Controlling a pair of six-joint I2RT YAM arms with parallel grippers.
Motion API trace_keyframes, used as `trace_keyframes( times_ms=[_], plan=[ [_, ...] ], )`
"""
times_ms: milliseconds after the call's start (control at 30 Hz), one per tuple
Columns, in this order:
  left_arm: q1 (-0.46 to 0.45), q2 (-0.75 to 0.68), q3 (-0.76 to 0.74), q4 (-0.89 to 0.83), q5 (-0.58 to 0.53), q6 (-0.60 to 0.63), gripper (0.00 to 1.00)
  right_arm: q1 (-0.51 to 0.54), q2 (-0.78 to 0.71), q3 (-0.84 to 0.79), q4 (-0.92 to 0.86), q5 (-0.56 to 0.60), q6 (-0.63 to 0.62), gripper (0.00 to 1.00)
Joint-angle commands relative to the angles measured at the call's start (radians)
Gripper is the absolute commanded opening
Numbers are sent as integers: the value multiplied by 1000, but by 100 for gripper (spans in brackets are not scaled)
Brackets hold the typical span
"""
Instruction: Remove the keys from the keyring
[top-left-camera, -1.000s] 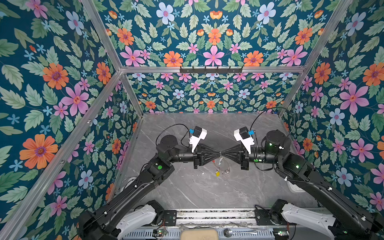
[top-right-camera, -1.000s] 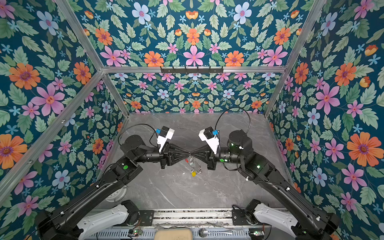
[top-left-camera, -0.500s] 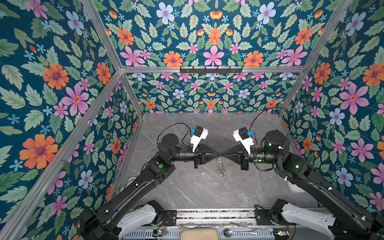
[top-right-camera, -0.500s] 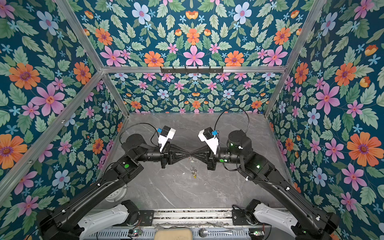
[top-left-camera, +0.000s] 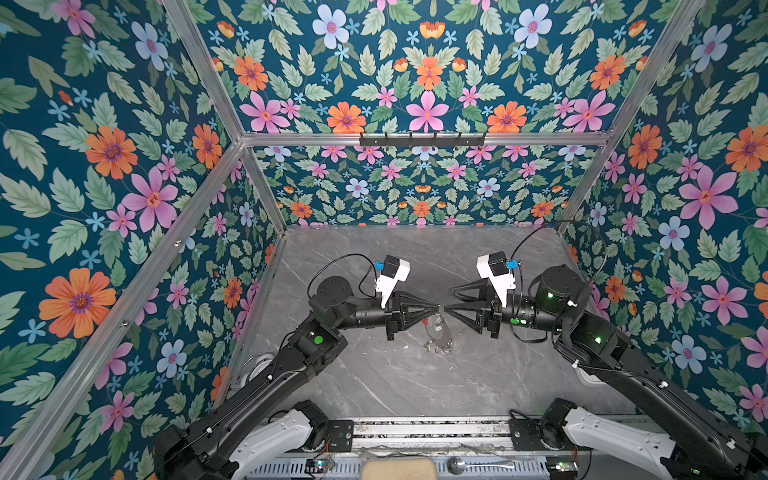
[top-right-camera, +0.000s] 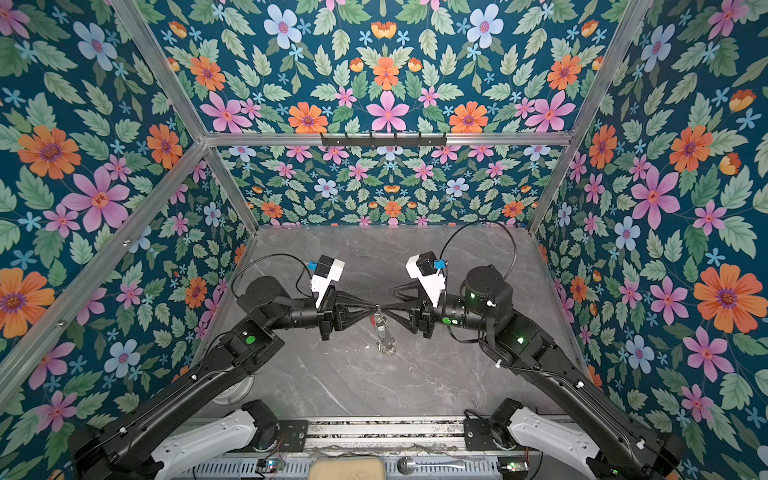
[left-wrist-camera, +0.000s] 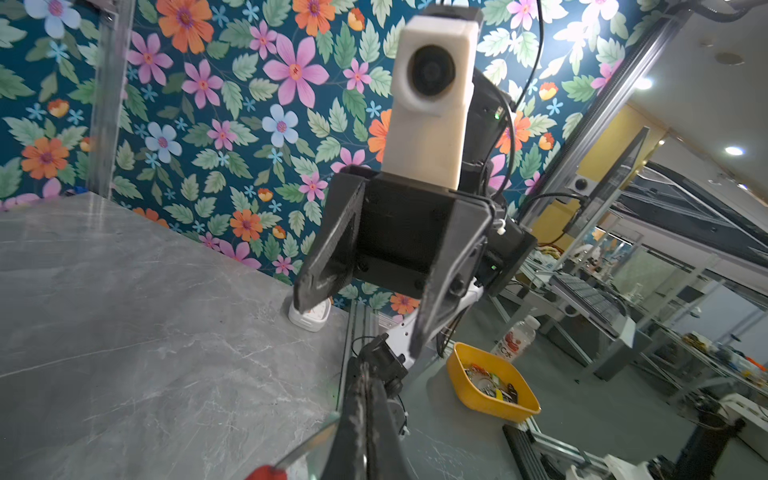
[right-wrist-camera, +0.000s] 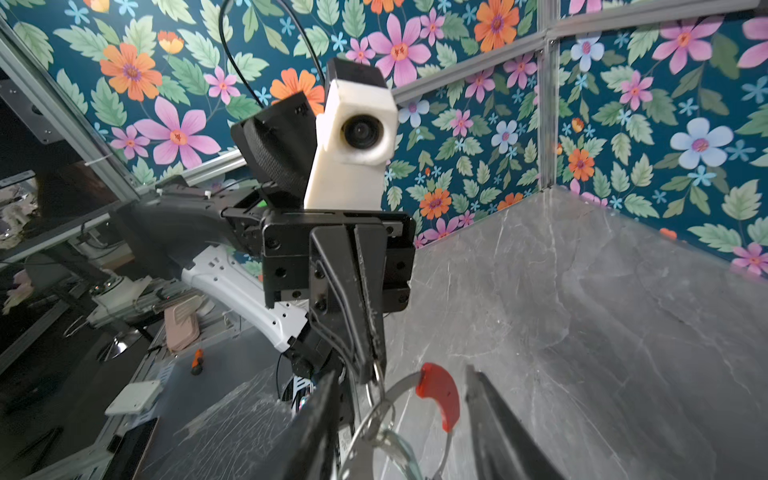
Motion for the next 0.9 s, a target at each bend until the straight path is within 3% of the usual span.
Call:
trace_keyframes(
  times_ms=[0, 133, 367, 867],
  plan=[
    [-2, -29, -27, 97, -127, 29, 0, 2, -28, -43, 123, 98, 60, 63],
    [-8, -46, -61, 142, -231, 55, 0, 2, -47, -110, 172, 82, 50, 73],
    [-12, -29, -101, 246, -320, 51, 0, 2, -27, -160, 178, 81, 2, 72],
    [-19, -24, -102, 237, -316, 59, 0, 7, 70, -94, 98, 58, -84, 35]
  ],
)
